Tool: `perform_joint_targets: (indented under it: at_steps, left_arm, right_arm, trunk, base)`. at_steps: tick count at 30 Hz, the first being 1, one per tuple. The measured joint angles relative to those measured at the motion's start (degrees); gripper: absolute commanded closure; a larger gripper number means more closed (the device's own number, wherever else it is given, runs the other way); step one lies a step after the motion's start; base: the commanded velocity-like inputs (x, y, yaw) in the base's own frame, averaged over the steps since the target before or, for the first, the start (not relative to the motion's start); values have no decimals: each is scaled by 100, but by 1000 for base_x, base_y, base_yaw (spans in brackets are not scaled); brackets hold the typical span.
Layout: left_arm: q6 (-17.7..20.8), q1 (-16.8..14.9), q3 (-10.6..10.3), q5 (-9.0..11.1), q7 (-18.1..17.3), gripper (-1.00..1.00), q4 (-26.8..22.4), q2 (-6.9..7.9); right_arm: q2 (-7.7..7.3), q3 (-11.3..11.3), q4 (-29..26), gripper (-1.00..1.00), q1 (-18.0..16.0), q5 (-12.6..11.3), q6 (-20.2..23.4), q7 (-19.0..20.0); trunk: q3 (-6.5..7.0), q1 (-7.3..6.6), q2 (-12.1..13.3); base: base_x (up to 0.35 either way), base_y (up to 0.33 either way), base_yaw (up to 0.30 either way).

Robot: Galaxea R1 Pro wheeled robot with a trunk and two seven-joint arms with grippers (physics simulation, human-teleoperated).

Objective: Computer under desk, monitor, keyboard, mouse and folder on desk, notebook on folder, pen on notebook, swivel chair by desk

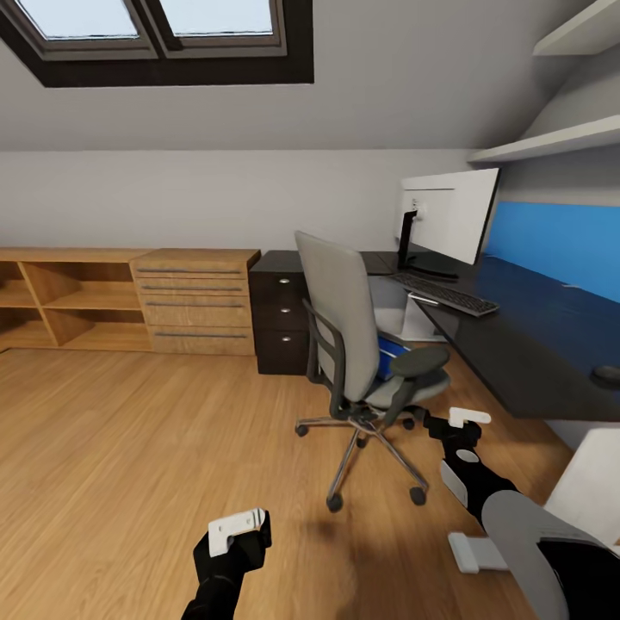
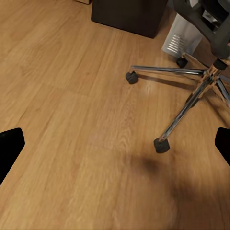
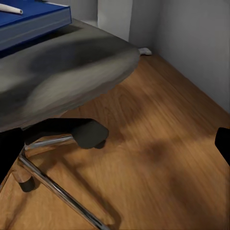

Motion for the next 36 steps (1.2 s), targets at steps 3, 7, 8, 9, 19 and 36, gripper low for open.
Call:
perform_joint_targets:
  at_steps: [3, 7, 8, 9, 19, 36]
  left_arm:
    - [0, 0, -3, 0, 2, -100, 1, 0]
    - [0, -1, -3, 0, 7, -100, 1, -1]
    - [0, -1, -3, 0, 8, -100, 0, -1]
    - [0, -1, -3, 0, 6, -100, -1, 0]
    - [0, -1, -1, 0, 11, -100, -1, -1]
    - [0, -1, 14, -51, 21, -100, 4, -5]
  right_arm:
    - [-4, 0, -9, -100, 0, 0, 0, 1]
    - [-5, 0, -12, -100, 0, 3, 0, 1]
    - [-5, 0, -10, -100, 0, 4, 0, 1]
    - [-6, 0, -11, -100, 0, 5, 0, 1]
    - [-7, 16, 4, -100, 0, 19, -9, 2]
    - [-5, 17, -28, -100, 0, 16, -18, 1]
  trunk:
    - [0, 0, 0]
    - [0, 1, 0]
    - [0, 1, 0]
    - [0, 0, 0]
    - [0, 1, 0]
    - [0, 1, 0]
  base:
    - [90, 0, 0]
    - [27, 0, 0]
    - [67, 0, 0]
    - [106, 0, 0]
    - [72, 0, 0]
    - [68, 0, 0]
